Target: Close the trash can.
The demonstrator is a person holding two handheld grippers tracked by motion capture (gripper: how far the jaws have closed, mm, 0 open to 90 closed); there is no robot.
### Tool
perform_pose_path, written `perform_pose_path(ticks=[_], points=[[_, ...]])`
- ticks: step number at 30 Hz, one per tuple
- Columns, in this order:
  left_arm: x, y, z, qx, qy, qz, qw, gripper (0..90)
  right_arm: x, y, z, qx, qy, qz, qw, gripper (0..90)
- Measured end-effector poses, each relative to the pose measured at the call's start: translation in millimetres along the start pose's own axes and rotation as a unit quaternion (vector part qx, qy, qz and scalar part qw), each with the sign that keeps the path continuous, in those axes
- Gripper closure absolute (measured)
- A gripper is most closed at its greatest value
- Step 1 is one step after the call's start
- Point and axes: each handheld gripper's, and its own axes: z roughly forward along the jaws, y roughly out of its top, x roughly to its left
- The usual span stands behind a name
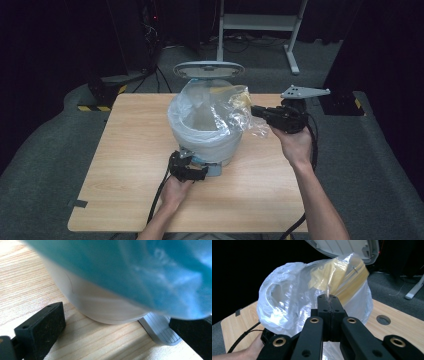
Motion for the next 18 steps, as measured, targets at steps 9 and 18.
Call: perform_pose_path(ticks=[9, 18], points=[[-0.1, -0.1, 0.4, -0.002, -0.001, -0.002, 1.0000, 0.4, 0.7, 8.3, 19.9, 0.010, 0.013, 0.001, 0.9999, 90.0], [0.0, 0.0, 0.1, 0.000, -0.001, 0.002, 1.0000, 0.6, -1.5, 14.1, 35.0, 0.014, 0.017, 0.007, 0.9997, 90.0]])
